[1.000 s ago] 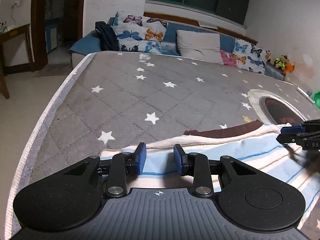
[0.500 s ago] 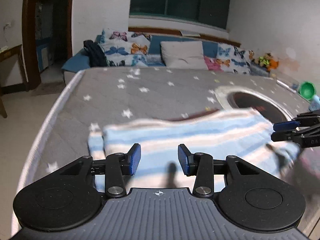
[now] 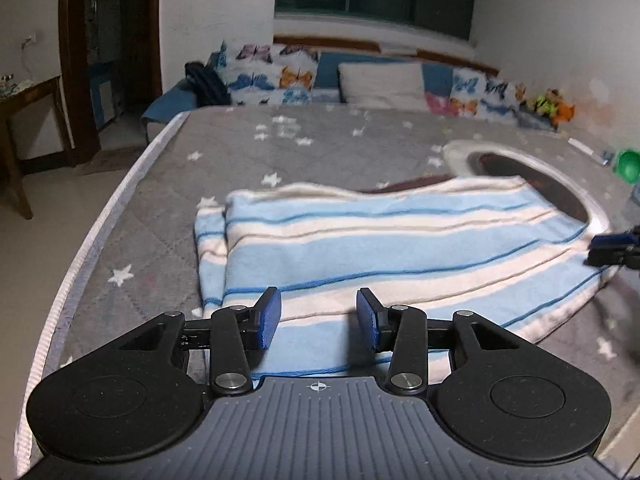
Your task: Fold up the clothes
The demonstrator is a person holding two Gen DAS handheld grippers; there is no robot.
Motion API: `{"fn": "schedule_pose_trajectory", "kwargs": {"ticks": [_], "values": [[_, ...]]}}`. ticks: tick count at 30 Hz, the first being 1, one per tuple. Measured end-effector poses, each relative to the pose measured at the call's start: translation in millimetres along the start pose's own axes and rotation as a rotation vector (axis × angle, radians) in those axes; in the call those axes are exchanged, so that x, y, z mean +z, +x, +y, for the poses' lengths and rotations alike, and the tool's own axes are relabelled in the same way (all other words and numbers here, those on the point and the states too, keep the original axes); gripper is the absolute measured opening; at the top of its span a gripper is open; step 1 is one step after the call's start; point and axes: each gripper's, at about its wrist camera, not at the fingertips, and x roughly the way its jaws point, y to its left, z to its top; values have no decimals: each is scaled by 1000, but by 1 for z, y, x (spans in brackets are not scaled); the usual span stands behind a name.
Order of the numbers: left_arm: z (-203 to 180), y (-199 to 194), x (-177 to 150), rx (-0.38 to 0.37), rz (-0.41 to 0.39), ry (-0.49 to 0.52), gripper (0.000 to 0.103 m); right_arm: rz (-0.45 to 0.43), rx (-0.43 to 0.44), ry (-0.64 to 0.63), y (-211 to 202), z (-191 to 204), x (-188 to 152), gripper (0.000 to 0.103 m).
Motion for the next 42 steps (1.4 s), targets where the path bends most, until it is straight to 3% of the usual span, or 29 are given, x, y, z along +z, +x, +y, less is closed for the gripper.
{"fn": "schedule_pose_trajectory", "kwargs": {"ticks": [4,11,14,20,26,34,42], "values": [[0,5,-8,20,38,18,44,6,-8,47,-2,-10,-13,40],[-1,-5,-6,25,15,21,47,18,-18,44,-3,-5,-9,41],[0,0,-9,44,42,25,49,25,-13,53,0,-6,-10,43],[8,-10,-4,33,25,-9,52,16,-10,58,-2,-9,2,51],[28,-9,9,93,4,-74,56,11,-34,109,12,-28,22,58],[53,8,16,105,51,-158,59,60,-54,179,42,-50,22,62],[64,27,20,70,92,-204,62,51,-50,209,51,-52,22,67]]}}
